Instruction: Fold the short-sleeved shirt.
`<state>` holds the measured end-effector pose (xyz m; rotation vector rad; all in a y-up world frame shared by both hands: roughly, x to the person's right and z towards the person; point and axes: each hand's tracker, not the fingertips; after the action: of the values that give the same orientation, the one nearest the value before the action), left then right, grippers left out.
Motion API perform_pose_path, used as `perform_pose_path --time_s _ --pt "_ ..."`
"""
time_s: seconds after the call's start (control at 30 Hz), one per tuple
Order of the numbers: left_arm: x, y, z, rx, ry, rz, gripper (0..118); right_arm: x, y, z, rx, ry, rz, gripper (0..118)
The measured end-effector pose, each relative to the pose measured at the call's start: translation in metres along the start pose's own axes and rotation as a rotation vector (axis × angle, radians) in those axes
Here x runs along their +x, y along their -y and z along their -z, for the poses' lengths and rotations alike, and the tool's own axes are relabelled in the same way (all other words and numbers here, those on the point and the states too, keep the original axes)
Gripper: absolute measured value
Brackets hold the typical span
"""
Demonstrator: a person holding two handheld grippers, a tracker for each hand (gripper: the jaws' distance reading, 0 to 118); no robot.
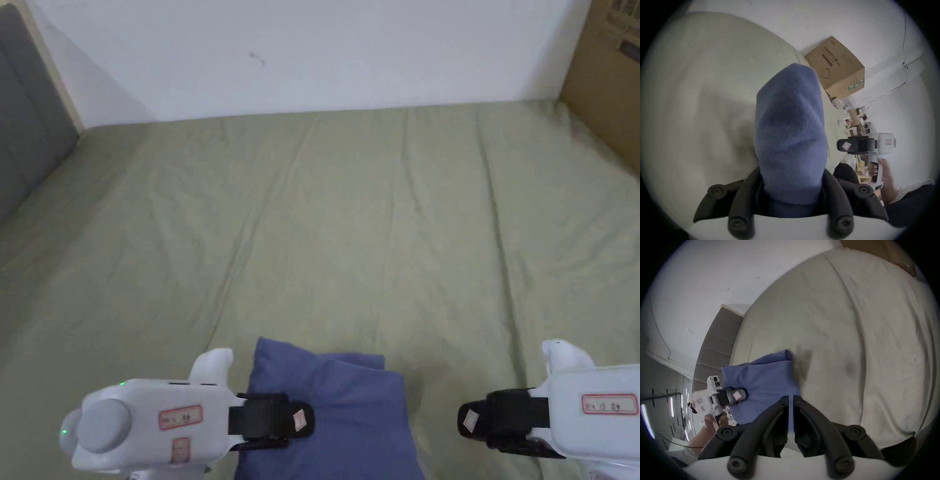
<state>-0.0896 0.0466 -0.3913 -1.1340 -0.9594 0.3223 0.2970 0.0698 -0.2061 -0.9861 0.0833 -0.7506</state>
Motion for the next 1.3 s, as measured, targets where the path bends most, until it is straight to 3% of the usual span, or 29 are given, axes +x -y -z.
perform_pose_path --time_s 0.17,0.37,0.5,0.87,0.97,1.07,1.2,1.23,1.3 --pt "-0.054 -0.019 -0.088 0.008 -0.208 0.016 25 -0.043 -0.002 0.002 -0.010 0.032 -0.101 5" --pt "-0.114 -0.032 -0.163 -0.013 -0.400 -0.018 25 -0.066 0.000 0.027 -0.022 0.083 -0.143 5" --pt "-0.146 -0.034 -0.195 -0.001 -0.447 -0.035 25 -0.096 0.007 0.061 -0.046 0.175 -0.235 5" --pt "-0.202 -0.035 -0.230 -0.053 -0.462 -0.046 25 -0.253 0.018 0.203 -0.061 0.120 -0.409 5" --pt "-0.211 -0.039 -0.234 -0.059 -0.478 -0.032 25 -0.289 0.023 0.223 -0.031 0.144 -0.436 5" --pt "-0.215 -0.041 -0.235 -0.063 -0.504 -0.002 26 -0.309 0.029 0.235 0.032 0.245 -0.421 5" --pt "-0.220 -0.045 -0.234 -0.070 -0.572 0.052 41 -0.324 0.036 0.248 0.081 0.411 -0.415 5" --pt "-0.221 -0.046 -0.234 -0.072 -0.606 0.070 49 -0.324 0.037 0.250 0.090 0.444 -0.407 5" --pt "-0.223 -0.049 -0.237 -0.058 -0.664 0.082 79 -0.322 0.037 0.253 0.083 0.456 -0.399 5"
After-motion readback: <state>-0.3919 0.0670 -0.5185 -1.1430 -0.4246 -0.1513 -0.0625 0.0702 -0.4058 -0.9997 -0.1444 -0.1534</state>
